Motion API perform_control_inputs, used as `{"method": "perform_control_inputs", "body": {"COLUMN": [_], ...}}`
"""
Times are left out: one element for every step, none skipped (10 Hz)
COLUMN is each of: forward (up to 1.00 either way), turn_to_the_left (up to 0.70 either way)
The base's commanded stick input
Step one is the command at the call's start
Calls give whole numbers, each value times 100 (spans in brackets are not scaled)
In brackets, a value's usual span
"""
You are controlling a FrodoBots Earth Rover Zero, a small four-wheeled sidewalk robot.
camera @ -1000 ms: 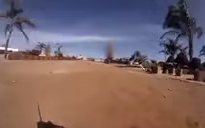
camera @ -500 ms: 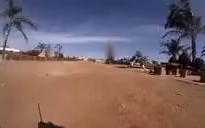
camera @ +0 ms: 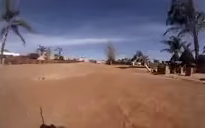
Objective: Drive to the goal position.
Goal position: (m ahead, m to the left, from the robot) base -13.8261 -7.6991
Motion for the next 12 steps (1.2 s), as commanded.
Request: {"method": "perform_control_inputs", "body": {"forward": [70,70,70,70,70,70,70,70,70,70,70,70], "turn_to_the_left": [0,0,0,0,0,3,3,3,3,3,2,2]}}
